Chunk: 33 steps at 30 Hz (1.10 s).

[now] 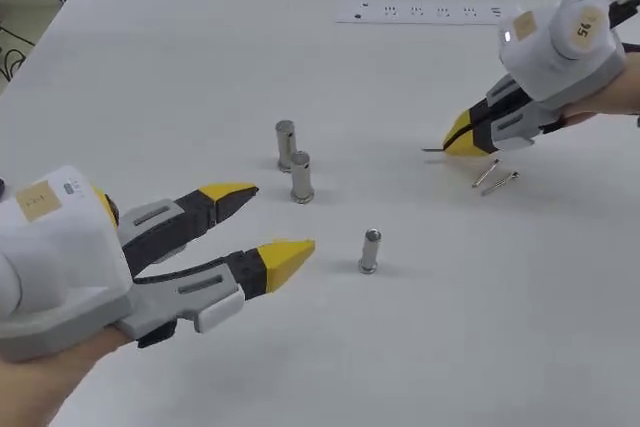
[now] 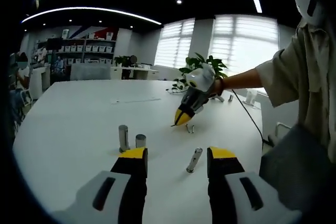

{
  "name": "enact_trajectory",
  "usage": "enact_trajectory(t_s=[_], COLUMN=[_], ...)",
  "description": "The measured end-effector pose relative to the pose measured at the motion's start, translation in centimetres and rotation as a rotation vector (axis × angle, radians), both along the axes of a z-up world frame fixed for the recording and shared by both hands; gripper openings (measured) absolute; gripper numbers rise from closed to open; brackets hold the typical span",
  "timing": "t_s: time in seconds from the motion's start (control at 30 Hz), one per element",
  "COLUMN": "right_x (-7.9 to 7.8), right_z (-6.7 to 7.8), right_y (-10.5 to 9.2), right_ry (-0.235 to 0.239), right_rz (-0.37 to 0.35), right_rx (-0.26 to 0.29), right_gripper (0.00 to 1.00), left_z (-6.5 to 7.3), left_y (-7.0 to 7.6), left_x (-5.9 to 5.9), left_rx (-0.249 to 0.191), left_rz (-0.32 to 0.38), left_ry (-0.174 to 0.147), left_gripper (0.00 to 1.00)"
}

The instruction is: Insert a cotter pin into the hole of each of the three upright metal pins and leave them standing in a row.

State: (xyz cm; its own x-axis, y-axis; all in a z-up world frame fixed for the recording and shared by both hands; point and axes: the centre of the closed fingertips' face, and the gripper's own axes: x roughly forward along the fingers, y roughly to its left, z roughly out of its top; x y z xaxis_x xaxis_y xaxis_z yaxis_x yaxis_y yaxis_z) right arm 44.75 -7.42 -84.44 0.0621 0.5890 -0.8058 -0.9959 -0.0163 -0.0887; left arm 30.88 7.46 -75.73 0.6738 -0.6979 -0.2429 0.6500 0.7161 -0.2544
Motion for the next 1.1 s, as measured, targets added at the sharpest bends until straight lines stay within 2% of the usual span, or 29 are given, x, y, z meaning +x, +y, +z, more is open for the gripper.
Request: enact_trajectory(t_s=[0.13,0.33,0.37,0.43,0.47,0.57,0.73,0.8,0.9,1.1], right_x=[-0.5,-1.9,-2.2,-2.5,-2.1,-3.0,-3.5,-4.0,-4.9,-6.3], right_z=[0.6,1.8,2.1,2.4,2.3,3.0,3.7,4.1,4.8,5.9], right_y=[0.5,1.6,1.8,2.0,2.0,2.6,3.2,3.5,4.0,4.8], right_ry=[-0.010,-0.024,-0.027,-0.029,-0.034,-0.040,-0.045,-0.046,-0.053,-0.057], right_rz=[0.011,0.038,0.044,0.050,0.058,0.078,0.095,0.101,0.113,0.125], right_rx=[0.017,0.039,0.045,0.050,0.056,0.067,0.086,0.095,0.105,0.133], right_gripper=[0.02,0.02,0.02,0.02,0.02,0.02,0.02,0.02,0.02,0.02], left_z=[0.6,1.2,1.3,1.4,1.4,1.3,1.4,1.3,1.2,1.3], left_y=[-0.1,-0.7,-0.8,-1.0,-1.1,-1.5,-2.1,-2.2,-2.3,-2.5], left_x=[0.4,1.0,1.1,1.3,1.5,2.0,2.6,2.7,2.8,2.8], left_rx=[-0.089,-0.237,-0.276,-0.301,-0.329,-0.384,-0.430,-0.468,-0.466,-0.499], left_rz=[0.021,0.049,0.061,0.061,0.074,0.086,0.089,0.099,0.101,0.107], left_ry=[0.041,0.145,0.173,0.186,0.209,0.261,0.300,0.334,0.346,0.383], left_gripper=[0.41,0.37,0.36,0.36,0.36,0.35,0.34,0.33,0.32,0.31])
